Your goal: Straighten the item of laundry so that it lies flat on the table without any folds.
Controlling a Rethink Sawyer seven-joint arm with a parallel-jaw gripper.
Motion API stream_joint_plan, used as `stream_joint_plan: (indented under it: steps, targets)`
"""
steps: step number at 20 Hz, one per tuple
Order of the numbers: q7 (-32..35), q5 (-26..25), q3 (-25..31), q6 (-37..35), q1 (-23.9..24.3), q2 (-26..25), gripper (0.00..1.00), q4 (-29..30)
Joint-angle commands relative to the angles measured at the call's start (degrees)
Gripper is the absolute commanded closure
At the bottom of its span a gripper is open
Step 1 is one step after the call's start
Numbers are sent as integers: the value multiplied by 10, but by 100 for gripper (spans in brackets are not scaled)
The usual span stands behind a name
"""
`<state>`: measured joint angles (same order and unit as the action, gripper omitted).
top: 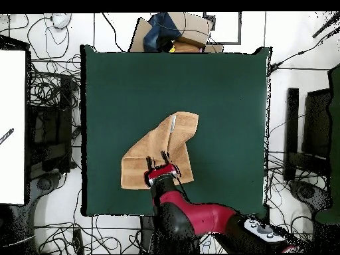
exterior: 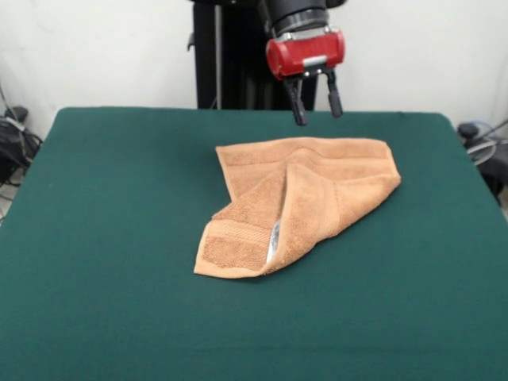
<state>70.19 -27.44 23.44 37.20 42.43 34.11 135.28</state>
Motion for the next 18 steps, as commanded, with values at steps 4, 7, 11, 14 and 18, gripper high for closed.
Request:
stream_joint_plan:
  steps: [4,7,11,14,18]
  targets:
    - [95,-40,-34,-21,4,-29,0,-89]
    - [103,-46,-31,-23,12,-28,0,-90]
    - [127,-40,-25,-16,26,-34,0,-90]
    - [150,-42,-15,-9,49,-53,0,-80]
    - [164,-10,-21,1,46,-66,0,-67]
